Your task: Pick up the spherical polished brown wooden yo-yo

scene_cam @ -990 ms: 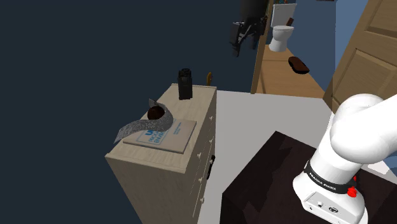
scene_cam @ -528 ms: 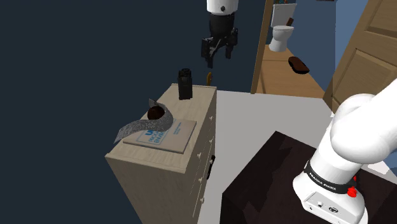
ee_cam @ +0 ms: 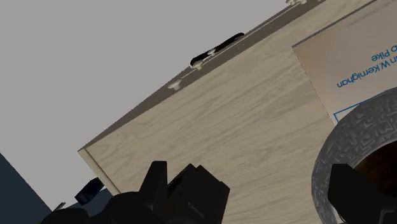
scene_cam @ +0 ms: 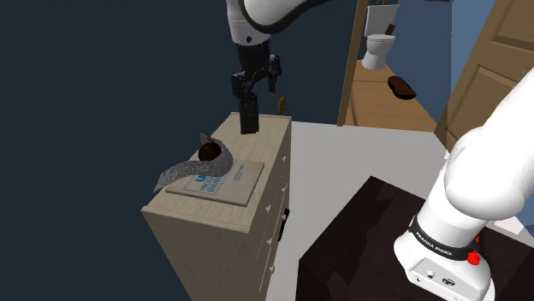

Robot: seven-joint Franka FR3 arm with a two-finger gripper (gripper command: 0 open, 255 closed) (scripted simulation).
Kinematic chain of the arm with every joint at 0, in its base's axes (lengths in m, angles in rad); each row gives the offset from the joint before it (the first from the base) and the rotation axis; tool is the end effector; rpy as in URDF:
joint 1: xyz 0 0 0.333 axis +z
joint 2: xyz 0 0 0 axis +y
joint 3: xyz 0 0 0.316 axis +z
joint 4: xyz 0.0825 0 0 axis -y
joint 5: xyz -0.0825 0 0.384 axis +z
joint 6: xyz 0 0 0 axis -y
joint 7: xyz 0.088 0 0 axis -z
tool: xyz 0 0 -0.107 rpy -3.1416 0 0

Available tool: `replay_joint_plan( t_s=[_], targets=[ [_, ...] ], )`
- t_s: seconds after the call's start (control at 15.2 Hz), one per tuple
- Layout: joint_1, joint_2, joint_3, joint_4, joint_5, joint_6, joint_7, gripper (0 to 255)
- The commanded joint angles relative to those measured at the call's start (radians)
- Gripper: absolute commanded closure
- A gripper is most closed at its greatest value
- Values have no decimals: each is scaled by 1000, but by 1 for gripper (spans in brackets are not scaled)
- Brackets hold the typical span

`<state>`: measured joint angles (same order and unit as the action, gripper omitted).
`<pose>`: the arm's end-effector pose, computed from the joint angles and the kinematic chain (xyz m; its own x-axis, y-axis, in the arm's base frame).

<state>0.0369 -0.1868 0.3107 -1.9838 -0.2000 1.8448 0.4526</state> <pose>0.4819 0.1681 0.5481 0.9897 -0.0432 0.1363 -0.0715 -0.9751 0.2101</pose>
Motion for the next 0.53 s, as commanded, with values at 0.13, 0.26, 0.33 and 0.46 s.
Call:
replay_joint_plan(
  t_s=[0.13, 0.26, 0.33, 0.46],
  targets=[
    [18, 166, 51, 115, -85, 3, 89, 0],
    [35, 253, 67, 185, -132, -9, 128, 0],
    [45, 297, 73, 223, -156, -18, 147, 0],
    [71, 387, 81, 303, -204, -38, 179, 0]
  ],
)
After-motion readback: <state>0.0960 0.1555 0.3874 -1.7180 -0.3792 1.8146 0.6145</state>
